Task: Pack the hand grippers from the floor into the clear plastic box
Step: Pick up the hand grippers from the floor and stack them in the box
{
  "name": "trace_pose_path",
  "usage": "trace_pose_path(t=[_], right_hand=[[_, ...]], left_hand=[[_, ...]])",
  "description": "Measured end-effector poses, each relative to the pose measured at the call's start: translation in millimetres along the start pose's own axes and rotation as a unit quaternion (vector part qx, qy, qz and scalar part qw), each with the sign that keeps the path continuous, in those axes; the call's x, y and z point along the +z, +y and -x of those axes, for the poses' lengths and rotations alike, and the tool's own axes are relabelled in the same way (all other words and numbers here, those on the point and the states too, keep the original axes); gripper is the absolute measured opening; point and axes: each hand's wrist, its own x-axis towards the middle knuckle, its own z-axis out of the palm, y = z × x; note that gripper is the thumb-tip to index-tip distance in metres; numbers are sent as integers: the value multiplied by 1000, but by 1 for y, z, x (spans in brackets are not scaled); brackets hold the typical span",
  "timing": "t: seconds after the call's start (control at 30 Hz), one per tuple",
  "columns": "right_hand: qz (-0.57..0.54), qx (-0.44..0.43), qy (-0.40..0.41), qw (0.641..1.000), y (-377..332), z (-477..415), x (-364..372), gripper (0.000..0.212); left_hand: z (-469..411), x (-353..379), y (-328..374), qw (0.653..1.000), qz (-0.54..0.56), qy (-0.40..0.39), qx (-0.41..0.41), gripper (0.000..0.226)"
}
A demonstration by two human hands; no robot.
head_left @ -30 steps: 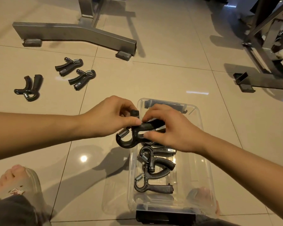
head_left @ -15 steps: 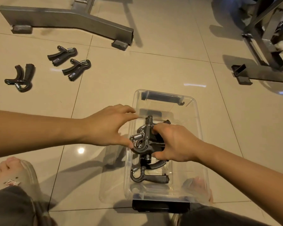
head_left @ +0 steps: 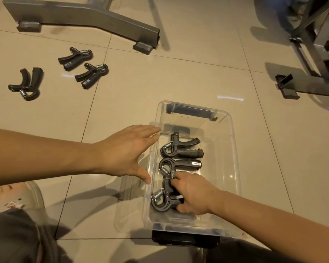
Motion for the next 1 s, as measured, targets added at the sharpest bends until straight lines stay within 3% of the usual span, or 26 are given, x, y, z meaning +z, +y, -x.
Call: trace_pose_path(t=[0.17,0.37,0.77,1.0], right_hand=[[61,-8,30,998,3,-13,19,51],[22,5,73,997,4,-14,40,55],[-33,60,73,995,3,-12,39,42],[-97,151,237,955,12,-1,-14,33]], left_hand=[[1,0,-1,1000,4,13,3,126],[2,2,-3,1000,16,26,6,126],[1,7,-7,1000,-5,20,9,126],[16,-10,-11,999,-37,-22,-13,129]])
